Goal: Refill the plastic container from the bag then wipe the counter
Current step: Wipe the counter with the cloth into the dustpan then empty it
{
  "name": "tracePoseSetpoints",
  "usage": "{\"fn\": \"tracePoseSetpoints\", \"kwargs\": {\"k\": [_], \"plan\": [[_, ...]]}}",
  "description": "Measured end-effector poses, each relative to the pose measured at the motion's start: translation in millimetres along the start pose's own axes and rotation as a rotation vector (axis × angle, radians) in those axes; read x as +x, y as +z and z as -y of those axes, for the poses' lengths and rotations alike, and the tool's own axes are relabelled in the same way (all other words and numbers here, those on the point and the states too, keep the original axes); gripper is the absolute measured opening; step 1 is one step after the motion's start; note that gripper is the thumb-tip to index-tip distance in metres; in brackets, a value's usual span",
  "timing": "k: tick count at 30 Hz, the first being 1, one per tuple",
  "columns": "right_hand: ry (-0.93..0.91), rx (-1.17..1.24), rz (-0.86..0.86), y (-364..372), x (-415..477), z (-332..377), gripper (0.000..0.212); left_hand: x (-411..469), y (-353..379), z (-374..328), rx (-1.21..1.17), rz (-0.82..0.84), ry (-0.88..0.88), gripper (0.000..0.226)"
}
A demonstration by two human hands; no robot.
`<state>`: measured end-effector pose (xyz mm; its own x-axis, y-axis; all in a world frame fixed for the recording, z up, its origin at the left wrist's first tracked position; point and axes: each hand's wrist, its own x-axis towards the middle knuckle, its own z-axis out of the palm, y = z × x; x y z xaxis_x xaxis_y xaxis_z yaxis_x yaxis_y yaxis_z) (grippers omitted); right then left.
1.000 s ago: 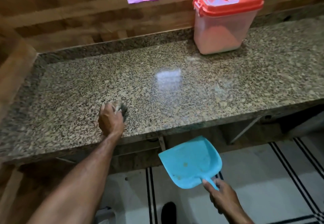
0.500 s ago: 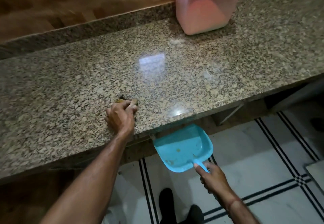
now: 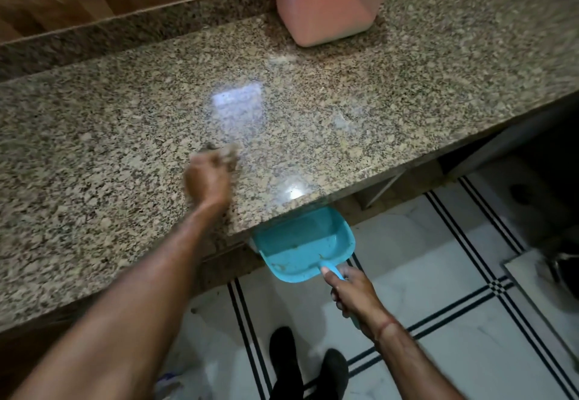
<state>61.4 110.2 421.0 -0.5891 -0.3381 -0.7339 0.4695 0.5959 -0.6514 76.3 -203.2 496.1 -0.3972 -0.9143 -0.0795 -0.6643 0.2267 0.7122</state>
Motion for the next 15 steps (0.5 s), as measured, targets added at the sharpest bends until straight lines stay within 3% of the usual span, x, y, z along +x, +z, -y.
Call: {"fn": "tracePoseSetpoints", "kwargs": {"k": [2, 4, 9, 12, 15], "plan": [[0.012, 0.021, -0.011, -6.8, -1.8, -3.5, 0.042, 15.3, -28.6, 37.9, 0.189, -0.105, -0.067, 0.031], [0.045, 0.066, -0.033, -11.4, -2.0, -8.7, 0.047, 1.8, -19.8, 42.7, 0.205, -0.108, -0.065, 0.038], [0.084, 0.107, -0.057, -13.7, -0.7, -4.5, 0.041, -66.7, 69.5, -45.5, 0.008, 0.208, 0.124, 0.038], [0.039, 0.11, -0.052, -19.8, 1.0, 9.7, 0.034, -67.3, 100.0, -80.2, -0.081, 0.409, 0.08, 0.036], [-0.018, 0.111, -0.068, -33.6, 1.6, 14.8, 0.03, -41.5, 86.1, -75.5, -0.113, 0.296, -0.007, 0.036]]}}
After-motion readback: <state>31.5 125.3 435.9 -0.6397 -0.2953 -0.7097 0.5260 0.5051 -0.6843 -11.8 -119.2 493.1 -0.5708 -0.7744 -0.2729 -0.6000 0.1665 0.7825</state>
